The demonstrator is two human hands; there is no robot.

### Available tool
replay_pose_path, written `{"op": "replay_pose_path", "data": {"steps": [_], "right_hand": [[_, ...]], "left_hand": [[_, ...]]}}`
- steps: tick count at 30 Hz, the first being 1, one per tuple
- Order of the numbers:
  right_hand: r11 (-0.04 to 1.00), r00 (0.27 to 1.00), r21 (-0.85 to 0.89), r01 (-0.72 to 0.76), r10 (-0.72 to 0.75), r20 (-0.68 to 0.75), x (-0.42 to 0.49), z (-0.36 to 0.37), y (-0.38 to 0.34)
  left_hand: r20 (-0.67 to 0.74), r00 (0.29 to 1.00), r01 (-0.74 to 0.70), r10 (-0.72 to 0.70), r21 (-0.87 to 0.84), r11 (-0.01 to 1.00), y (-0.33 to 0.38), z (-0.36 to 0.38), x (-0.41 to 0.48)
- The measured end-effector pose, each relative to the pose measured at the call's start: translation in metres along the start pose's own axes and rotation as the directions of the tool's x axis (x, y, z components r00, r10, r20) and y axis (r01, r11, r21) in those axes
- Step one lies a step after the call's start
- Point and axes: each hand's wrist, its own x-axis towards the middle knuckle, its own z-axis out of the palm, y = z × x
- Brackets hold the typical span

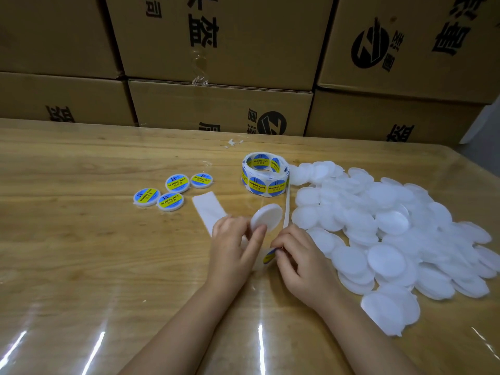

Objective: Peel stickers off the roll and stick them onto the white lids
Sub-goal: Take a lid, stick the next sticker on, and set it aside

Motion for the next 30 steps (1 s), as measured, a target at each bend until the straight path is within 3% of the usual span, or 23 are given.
{"op": "replay_pose_path", "data": {"steps": [5, 11, 19, 24, 30], "right_hand": [[1.0, 1.0, 0.003, -0.017, 0.017, 0.0, 0.0, 0.001, 0.001], [0.978, 0.978, -0.108, -0.179, 0.165, -0.126, 0.001, 0.005, 0.009], [0.965, 0.966, -0.116, -0.233, 0.216, -0.141, 0.001, 0.005, 0.008], [0.987, 0.982, 0.024, -0.156, 0.158, -0.102, -0.001, -0.001, 0.004], [0.999, 0.999, 0.041, -0.032, 0.031, 0.022, -0.002, 0.001, 0.002]], "left_hand": [[0.143, 0.983, 0.128, -0.113, -0.101, 0.987, 0.0, 0.003, -0.005], [0.119, 0.976, 0.203, -0.184, -0.173, 0.964, -0.001, 0.003, -0.004], [0.05, 0.966, 0.26, -0.255, -0.197, 0.945, -0.003, 0.004, -0.001], [0.013, 0.925, 0.365, -0.38, -0.318, 0.875, -0.008, 0.002, 0.006], [0.106, 0.865, 0.481, -0.49, -0.455, 0.75, -0.014, -0.002, 0.011]]}}
